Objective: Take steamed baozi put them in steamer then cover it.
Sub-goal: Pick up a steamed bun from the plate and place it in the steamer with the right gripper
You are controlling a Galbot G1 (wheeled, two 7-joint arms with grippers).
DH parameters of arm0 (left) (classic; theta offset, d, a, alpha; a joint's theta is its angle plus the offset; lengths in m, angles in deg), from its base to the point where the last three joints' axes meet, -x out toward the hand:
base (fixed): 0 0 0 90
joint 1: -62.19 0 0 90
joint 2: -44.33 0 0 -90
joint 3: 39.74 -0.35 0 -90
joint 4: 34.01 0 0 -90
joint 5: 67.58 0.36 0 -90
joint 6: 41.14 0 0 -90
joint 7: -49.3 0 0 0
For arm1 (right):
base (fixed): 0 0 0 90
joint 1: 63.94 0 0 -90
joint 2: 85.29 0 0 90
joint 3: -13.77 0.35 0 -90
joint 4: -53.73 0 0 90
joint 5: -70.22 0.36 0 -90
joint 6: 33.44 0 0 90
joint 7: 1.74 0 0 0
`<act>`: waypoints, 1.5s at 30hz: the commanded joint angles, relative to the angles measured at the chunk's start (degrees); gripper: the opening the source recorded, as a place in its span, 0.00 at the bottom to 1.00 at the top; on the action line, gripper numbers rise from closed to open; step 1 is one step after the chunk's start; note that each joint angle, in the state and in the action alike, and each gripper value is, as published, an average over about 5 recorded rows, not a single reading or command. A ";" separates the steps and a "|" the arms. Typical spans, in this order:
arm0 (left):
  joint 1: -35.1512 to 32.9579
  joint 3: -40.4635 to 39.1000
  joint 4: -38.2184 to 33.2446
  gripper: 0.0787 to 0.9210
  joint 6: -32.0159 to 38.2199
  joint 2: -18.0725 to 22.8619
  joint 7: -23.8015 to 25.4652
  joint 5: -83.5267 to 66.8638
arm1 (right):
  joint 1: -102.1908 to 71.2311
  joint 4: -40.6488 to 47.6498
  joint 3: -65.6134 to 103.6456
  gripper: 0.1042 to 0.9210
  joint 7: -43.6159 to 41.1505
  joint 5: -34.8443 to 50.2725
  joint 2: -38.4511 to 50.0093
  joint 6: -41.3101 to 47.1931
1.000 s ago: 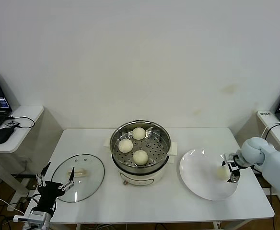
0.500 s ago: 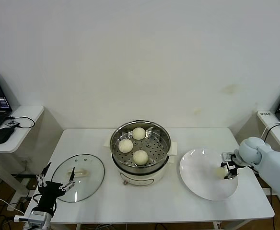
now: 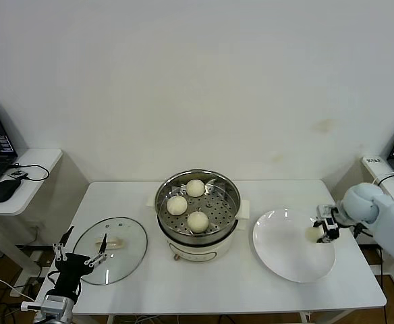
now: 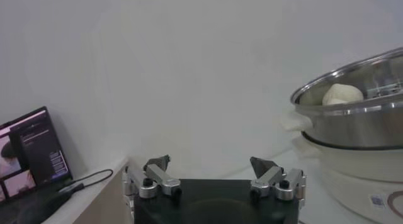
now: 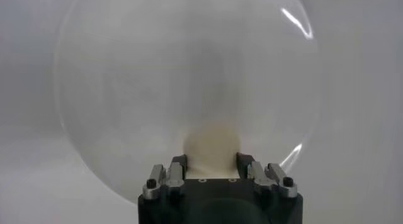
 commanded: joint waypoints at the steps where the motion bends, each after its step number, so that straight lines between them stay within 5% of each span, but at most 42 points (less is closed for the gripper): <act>1: 0.14 -0.30 -0.15 0.88 -0.10 -0.09 0.05 0.02 | 26.54 -8.30 -18.98 0.50 0.22 15.60 3.56 4.27; 9: 0.22 -0.18 -0.53 0.88 0.01 -0.15 0.06 -0.12 | 48.96 -11.39 -35.49 0.51 3.99 30.31 -6.19 11.14; 20: 0.39 0.60 -0.81 0.88 0.04 0.48 -0.02 -0.36 | 48.41 -7.01 -39.51 0.51 13.76 43.40 -23.94 19.56; 29: -0.80 1.96 -0.81 0.88 0.43 0.59 -0.04 -0.54 | 38.71 -1.34 -37.77 0.51 19.01 42.46 -32.11 24.44; 45: -0.82 2.18 -0.71 0.88 0.63 0.25 -0.06 -0.70 | 33.54 1.80 -37.82 0.51 19.94 37.08 -32.05 27.19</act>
